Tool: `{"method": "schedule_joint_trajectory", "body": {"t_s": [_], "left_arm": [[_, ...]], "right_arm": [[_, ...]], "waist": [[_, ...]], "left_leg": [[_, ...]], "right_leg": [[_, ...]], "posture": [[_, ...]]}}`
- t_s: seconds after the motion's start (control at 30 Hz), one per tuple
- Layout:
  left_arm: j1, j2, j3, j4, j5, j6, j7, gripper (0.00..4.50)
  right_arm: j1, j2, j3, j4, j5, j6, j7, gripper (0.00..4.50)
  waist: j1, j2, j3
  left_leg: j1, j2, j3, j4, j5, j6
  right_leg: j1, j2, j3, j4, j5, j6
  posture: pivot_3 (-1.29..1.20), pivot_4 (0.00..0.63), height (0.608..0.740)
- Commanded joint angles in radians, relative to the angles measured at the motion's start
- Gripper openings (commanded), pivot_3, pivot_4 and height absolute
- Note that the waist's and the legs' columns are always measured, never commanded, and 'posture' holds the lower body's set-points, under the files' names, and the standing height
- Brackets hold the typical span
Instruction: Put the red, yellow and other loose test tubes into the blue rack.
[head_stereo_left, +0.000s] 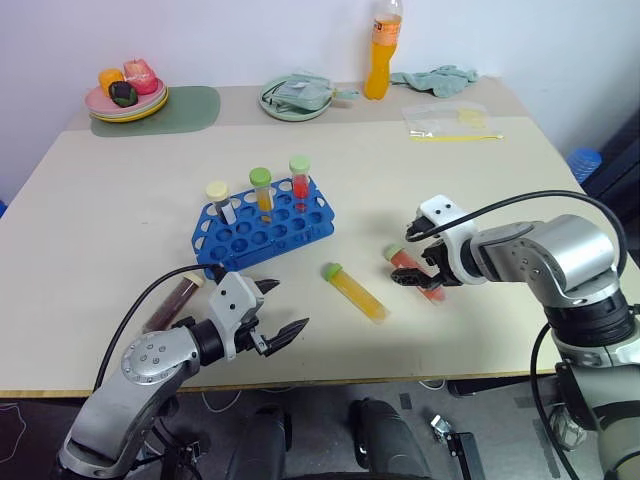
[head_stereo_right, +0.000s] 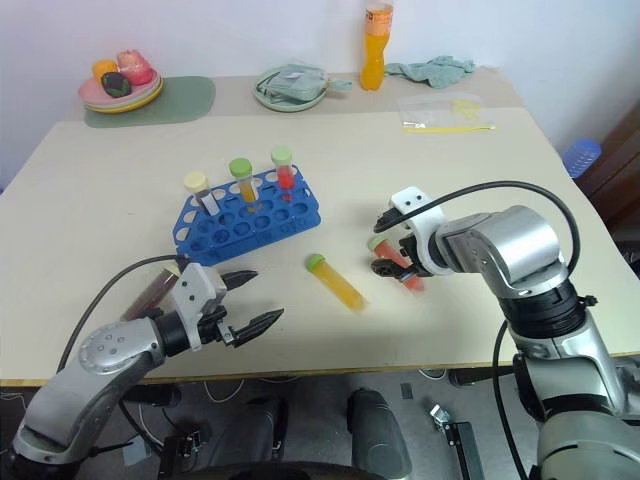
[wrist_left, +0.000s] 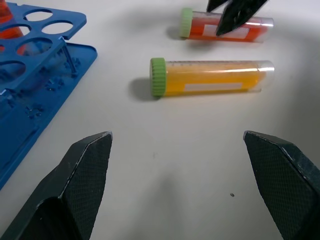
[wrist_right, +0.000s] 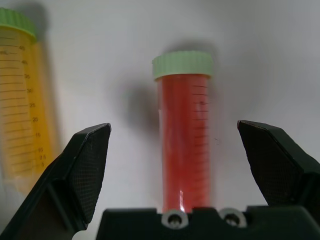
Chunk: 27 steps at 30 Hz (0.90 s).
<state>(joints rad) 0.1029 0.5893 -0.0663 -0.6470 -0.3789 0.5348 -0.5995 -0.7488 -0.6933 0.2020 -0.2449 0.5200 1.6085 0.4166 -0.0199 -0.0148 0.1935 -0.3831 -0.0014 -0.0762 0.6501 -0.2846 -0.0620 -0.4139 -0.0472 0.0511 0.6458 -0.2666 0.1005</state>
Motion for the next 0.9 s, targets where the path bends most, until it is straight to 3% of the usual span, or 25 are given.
{"method": "schedule_joint_trajectory", "body": {"t_s": [0.03,0.1,0.27,0.3,0.4,0.5,0.57,0.63,0.8,0.9], "left_arm": [[0.011,-0.003,-0.003,-0.041,0.013,-0.018,0.01,4.43],[0.016,-0.002,0.0,-0.043,0.013,-0.019,0.01,4.5],[0.022,0.002,0.007,-0.044,0.021,-0.022,0.014,4.5],[0.022,0.002,0.008,-0.043,0.022,-0.022,0.015,4.5],[0.024,0.0,0.009,-0.045,0.026,-0.021,0.016,4.5],[0.032,0.002,0.023,-0.04,0.027,-0.024,0.015,4.5],[0.034,-0.002,0.037,-0.027,0.031,-0.027,0.023,4.5],[0.028,-0.026,0.061,-0.007,0.023,-0.032,0.042,4.5],[0.003,-0.072,0.118,0.029,0.011,-0.044,0.076,4.5],[-0.001,-0.079,0.139,0.034,0.012,-0.047,0.083,4.5]], "right_arm": [[-0.034,0.014,0.006,0.025,0.005,0.006,-0.056,4.25],[-0.042,0.015,0.019,0.034,0.01,0.006,-0.073,3.6],[-0.051,0.0,0.046,0.032,0.042,0.006,-0.085,1.0],[-0.053,-0.001,0.046,0.033,0.049,0.006,-0.088,0.71],[-0.067,-0.005,0.035,-0.013,0.043,-0.001,-0.073,0.7],[-0.038,0.009,-0.02,-0.121,0.037,-0.202,-0.012,0.7],[0.004,0.07,-0.055,-0.166,0.0,-0.453,0.013,0.7],[0.041,0.212,-0.1,-0.159,-0.021,-0.697,-0.004,0.7],[0.091,0.523,-0.102,0.021,-0.124,-1.082,-0.109,0.7],[0.102,0.636,-0.078,0.167,-0.204,-1.288,-0.121,0.7]], "waist": [[0.001,0.0,0.0],[0.001,0.0,0.0],[0.001,0.0,0.0],[0.001,0.0,0.0],[0.001,0.0,0.0],[-0.001,0.0,0.0],[-0.001,0.0,0.0],[-0.003,0.0,0.0],[-0.002,-0.001,-0.001],[0.0,-0.001,-0.001]], "left_leg": [[0.0,0.0,0.0,0.0,0.0,0.0],[-0.001,0.0,0.0,0.0,0.0,0.0],[-0.002,0.0,0.0,0.0,0.0,0.0],[-0.002,0.0,0.0,0.0,0.0,0.0],[-0.002,0.0,0.0,0.0,0.0,0.0],[-0.005,0.0,0.0,0.0,0.0,0.0],[-0.006,0.0,0.0,0.0,0.0,0.0],[-0.006,0.001,0.0,0.0,0.0,0.0],[-0.006,0.002,0.0,0.002,0.0,0.0],[-0.007,0.001,0.0,0.002,0.001,-0.001]], "right_leg": [[0.0,0.0,0.0,0.0,0.0,0.0],[0.0,0.0,0.0,0.0,0.0,0.0],[-0.002,0.0,0.0,0.0,0.0,0.0],[-0.002,0.0,0.0,0.0,0.0,0.0],[-0.002,0.0,0.0,0.001,0.0,0.0],[-0.005,0.0,0.0,0.001,0.0,0.0],[-0.007,0.001,0.0,0.002,0.0,0.0],[-0.008,0.001,0.0,0.002,0.0,0.0],[-0.008,0.002,0.0,0.004,0.0,0.0],[-0.008,0.001,0.0,0.004,0.001,0.0]], "posture": [[0.0,0.15,0.74],[0.0,0.15,0.74],[0.0,0.15,0.74],[0.0,0.15,0.74],[0.0,0.15,0.74],[0.0,0.15,0.74],[0.0,0.15,0.74],[0.0,0.15,0.74],[0.0,0.15,0.74],[0.0,0.15,0.74]]}}
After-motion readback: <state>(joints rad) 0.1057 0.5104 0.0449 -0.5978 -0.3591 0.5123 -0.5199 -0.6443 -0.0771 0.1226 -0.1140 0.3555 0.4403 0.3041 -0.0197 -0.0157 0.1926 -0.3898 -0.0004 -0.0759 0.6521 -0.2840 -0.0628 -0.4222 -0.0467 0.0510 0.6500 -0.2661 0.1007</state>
